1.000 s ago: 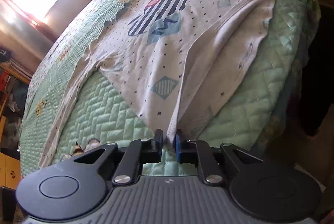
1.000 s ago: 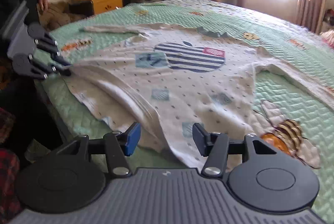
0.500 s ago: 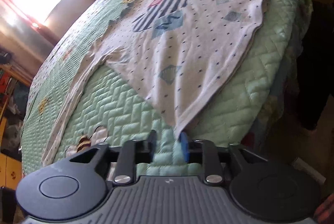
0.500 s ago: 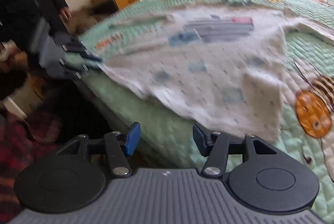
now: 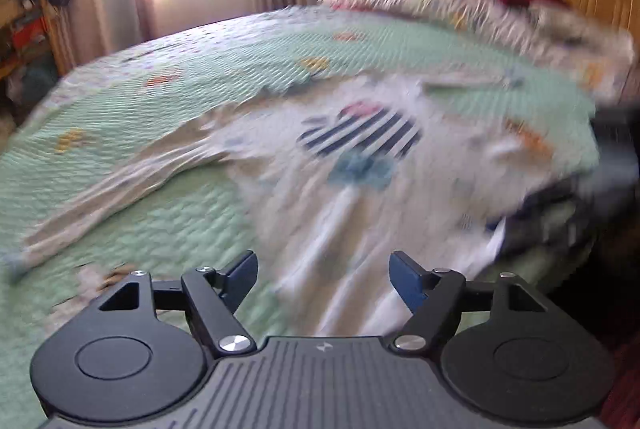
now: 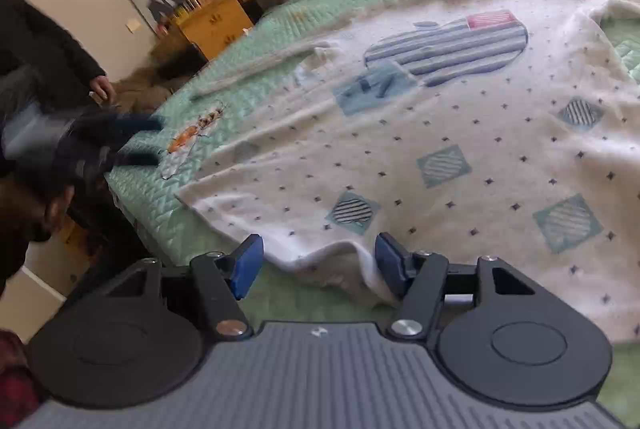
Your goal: Fold clothes
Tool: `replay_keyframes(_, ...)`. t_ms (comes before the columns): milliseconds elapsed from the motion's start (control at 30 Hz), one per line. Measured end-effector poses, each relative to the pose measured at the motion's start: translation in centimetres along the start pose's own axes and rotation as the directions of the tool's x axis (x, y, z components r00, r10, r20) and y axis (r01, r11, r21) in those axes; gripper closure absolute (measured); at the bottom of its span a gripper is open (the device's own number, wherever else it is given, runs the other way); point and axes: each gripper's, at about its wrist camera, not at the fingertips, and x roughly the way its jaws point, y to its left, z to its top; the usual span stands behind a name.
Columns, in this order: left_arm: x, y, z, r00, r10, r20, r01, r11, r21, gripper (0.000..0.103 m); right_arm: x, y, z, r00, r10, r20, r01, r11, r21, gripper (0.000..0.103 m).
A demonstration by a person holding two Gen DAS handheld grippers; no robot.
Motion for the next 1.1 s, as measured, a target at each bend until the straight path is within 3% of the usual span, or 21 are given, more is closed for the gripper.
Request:
replay_keyframes(67,2.2,-0.5,0.9,0.999,-0.048,0.004,0.048,0.999,-0.011,0.028,-0.9,0.2,1.2,1.0,0.025,0.018,-0.026,0.999,0.034,0.039)
replay_keyframes(167,5.8,-0.3,0.5,0.997,-0.051,-0.063,0.05,0.999,-0.017,0.028,-2.7,0.0,3.3,0.985,0.075,0.154,-0.089,0.993,0.083,0.038)
replay_keyframes(233,7.8,0.9,-1.1,0.988,-0.038,-0.151,0.027,0.997,-0.075,0.029,-2.8,-1.1,4.4,0.973,0.088,0.215,-0.118,0.984,0.132,0.03)
replay_keyframes(267,8.0,1.5,-1.8,0.987,-0.037,-0.158,0.024,0.996,-0.085,0.029,-2.3,-1.9,4.5,0.973,0.082,0.217,-0.121,0.978,0.17,0.025)
replay_keyframes(367,6.8,2.5,-2.8,0.989,-0.05,-0.139,0.036,0.994,-0.104,0.029,1.1,-4.7,3.6,1.0,0.005,0.009,-0.007,0.953,0.304,0.026)
replay_keyframes(433,5.7,3.3,-2.5,0.991,-0.082,-0.109,0.064,0.986,-0.154,0.026,1.0,-4.7,3.5,0.999,0.039,0.026,-0.045,0.957,0.286,0.026)
replay_keyframes(567,4.2,4.8,-0.8,0.99,-0.142,0.026,0.144,0.959,-0.246,0.024,0.7,-3.7,6.9,0.984,0.103,0.143,-0.137,0.959,0.249,0.028)
replay_keyframes(633,4.4,5.3,0.6,0.991,-0.104,0.083,0.123,0.957,-0.261,0.023,1.7,-3.2,8.7,0.971,0.134,0.197,-0.177,0.959,0.22,0.03)
replay_keyframes(733,5.1,7.0,2.5,0.992,-0.021,0.125,0.06,0.948,-0.313,0.021,4.5,-3.5,9.3,0.941,0.225,0.253,-0.296,0.91,0.29,0.032)
replay_keyframes(833,6.4,9.2,3.9,0.996,0.003,0.087,0.029,0.931,-0.365,0.02,6.5,-3.7,8.5,0.929,0.267,0.255,-0.344,0.877,0.336,0.032)
replay_keyframes(933,8.8,10.0,5.5,0.997,-0.05,0.054,0.066,0.933,-0.353,0.02,6.7,-3.6,7.7,0.922,0.264,0.283,-0.354,0.869,0.345,0.032)
replay_keyframes(1000,10.8,10.1,6.5,0.99,-0.13,0.054,0.14,0.921,-0.364,0.02,6.8,-3.2,7.6,0.936,0.222,0.272,-0.306,0.895,0.325,0.031)
replay_keyframes(1100,14.9,10.0,7.5,0.956,-0.288,0.051,0.287,0.888,-0.359,0.019,7.6,-1.4,6.8,0.951,0.231,0.207,-0.281,0.924,0.261,0.03)
